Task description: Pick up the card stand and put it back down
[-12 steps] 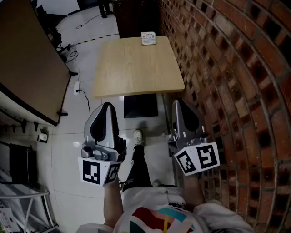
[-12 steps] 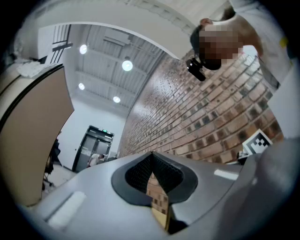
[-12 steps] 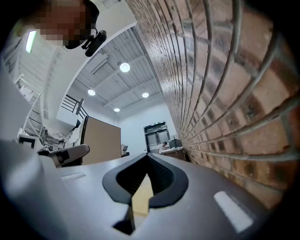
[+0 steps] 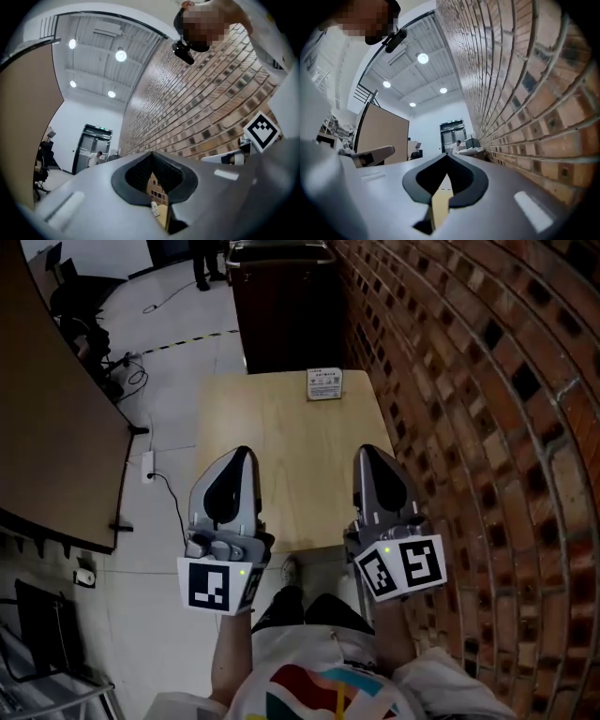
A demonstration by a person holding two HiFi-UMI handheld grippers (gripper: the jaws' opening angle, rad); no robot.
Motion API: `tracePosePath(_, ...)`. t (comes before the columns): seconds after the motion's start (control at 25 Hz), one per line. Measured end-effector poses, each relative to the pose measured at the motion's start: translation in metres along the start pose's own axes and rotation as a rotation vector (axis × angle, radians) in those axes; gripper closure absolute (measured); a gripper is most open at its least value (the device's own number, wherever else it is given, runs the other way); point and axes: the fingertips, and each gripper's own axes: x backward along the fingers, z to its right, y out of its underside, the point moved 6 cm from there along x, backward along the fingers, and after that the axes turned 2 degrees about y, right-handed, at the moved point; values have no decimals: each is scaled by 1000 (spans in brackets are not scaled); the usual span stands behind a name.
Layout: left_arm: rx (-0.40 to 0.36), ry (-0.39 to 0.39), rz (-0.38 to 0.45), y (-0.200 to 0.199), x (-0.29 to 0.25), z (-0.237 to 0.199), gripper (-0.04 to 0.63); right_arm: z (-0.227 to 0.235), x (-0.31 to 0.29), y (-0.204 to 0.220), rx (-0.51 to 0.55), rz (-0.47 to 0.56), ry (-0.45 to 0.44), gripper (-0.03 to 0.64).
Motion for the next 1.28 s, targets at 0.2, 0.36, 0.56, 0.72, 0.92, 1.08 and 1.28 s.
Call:
tracePosePath(0.2,32,-58,-55,30,-37,-38,589,24,-53,25,1,-58,8,614)
tracePosePath(0.36,37,-86,-88,40,-56,-59,591,39,-80,33,-12,-87,24,614)
tracePosePath(0.56,36,-138,-86,44,-72,-75,591,50,-110,44,5,-106,23,614)
tracePosePath(0.72,63,-147,-149,69,-79,-84,591,69,-149,80,78,-210,-16,614)
tracePosePath(0.92,99,-193,-238,104,-80,-96,591,108,-226,146,70,-321,7,214)
tracePosePath(1.08,115,-193,-331,135,-84,-107,589,153,-291,234,136,-508,99,62)
tracePosePath(1.28,99,-217,-410,158,-86,-131,590,191,-321,300,56,-631,225,41)
